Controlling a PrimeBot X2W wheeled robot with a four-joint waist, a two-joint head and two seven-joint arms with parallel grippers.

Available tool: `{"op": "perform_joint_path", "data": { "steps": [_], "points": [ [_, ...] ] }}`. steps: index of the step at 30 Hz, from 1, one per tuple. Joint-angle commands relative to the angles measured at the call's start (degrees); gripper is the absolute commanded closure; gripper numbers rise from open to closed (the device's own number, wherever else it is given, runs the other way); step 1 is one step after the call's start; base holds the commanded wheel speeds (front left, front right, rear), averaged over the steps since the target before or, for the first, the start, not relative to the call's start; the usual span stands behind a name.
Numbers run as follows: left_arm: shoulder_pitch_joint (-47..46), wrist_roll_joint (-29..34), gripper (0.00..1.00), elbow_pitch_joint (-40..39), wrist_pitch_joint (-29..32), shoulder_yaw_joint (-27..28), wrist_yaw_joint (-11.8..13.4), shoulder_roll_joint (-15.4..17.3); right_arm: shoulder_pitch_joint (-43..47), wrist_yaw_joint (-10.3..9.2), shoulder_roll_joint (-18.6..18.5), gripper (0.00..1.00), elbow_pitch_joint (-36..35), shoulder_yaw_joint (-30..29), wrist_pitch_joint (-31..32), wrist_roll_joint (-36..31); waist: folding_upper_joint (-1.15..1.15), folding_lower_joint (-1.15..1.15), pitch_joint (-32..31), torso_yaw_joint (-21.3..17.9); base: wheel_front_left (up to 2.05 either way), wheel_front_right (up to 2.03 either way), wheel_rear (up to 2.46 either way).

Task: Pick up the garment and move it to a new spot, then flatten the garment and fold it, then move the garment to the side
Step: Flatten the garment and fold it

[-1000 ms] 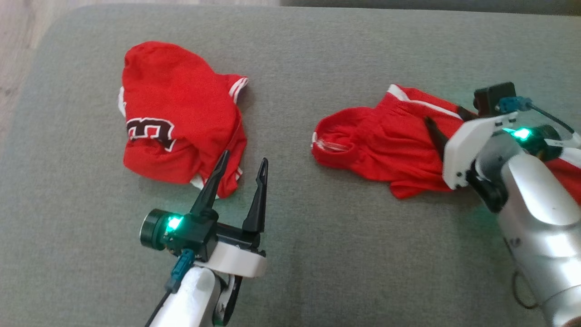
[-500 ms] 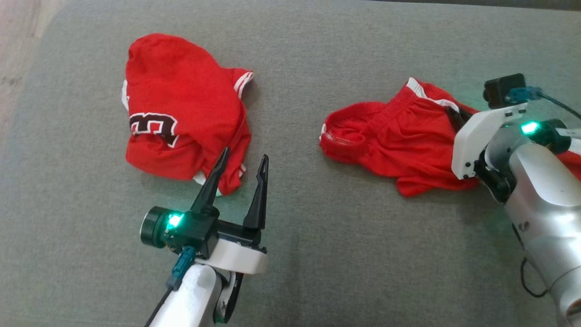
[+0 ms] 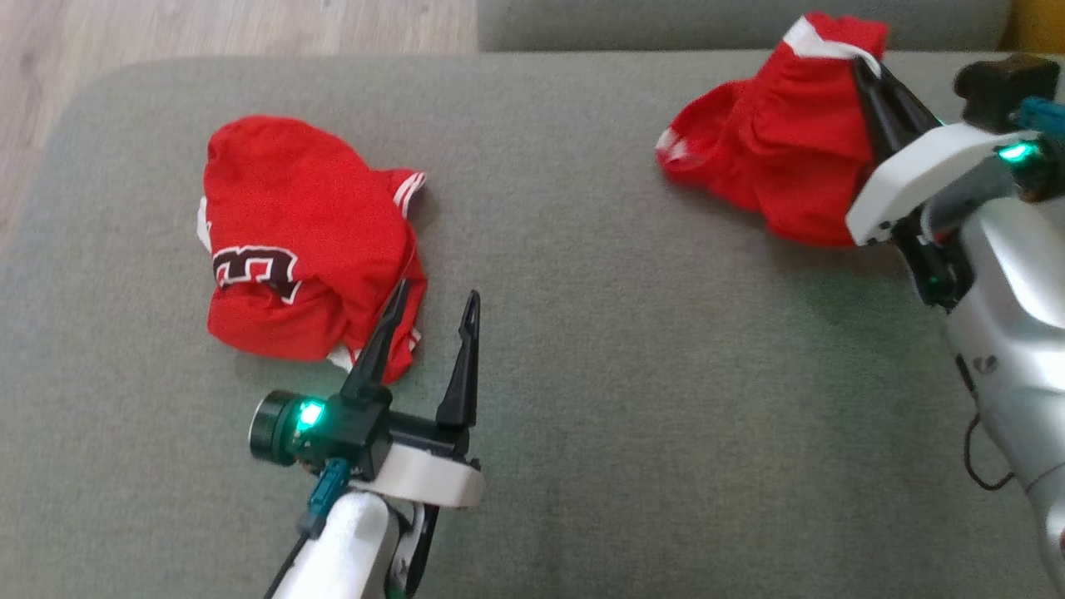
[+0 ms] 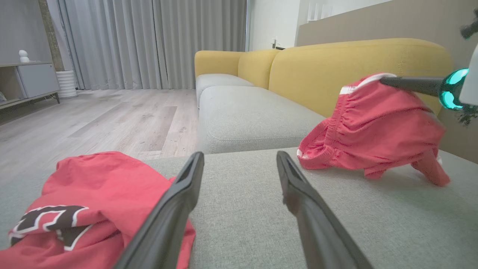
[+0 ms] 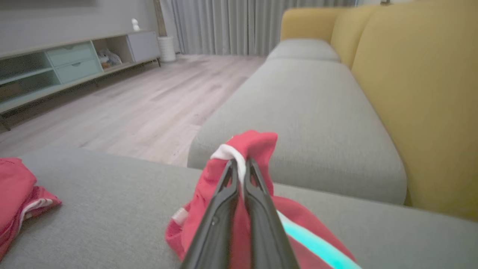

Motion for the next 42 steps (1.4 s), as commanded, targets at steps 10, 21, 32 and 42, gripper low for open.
{"op": "perform_joint_path", "data": {
  "steps": [10,21,32,42],
  "points": [
    [2.4,0.8,0.00,-1.6,-0.5,3.2,0.1,0.0,10.8,0.39,2.5,1.00,-15.7,7.4,-3.0,-6.9,0.00,0.00,-4.7,-2.8,0.00,0.00,0.00],
    [3.6,1.3,0.00,-1.1,-0.5,3.8,-0.4,0.0,25.8,0.39,7.2,0.00,-20.7,16.0,2.4,-14.1,0.00,0.00,-7.1,-3.6,0.00,0.00,0.00],
    [4.7,1.3,0.00,-1.3,-0.5,4.7,-0.1,0.0,30.5,0.39,8.1,0.00,-23.8,7.8,1.6,-13.3,0.00,0.00,-8.5,-4.5,0.00,0.00,0.00],
    [5.9,1.1,0.00,-2.8,-0.5,6.1,0.1,0.0,41.2,0.39,12.8,0.00,-37.1,-19.0,-2.0,-19.2,0.00,0.00,-8.5,-8.1,0.00,0.00,0.00]
  ]
}}
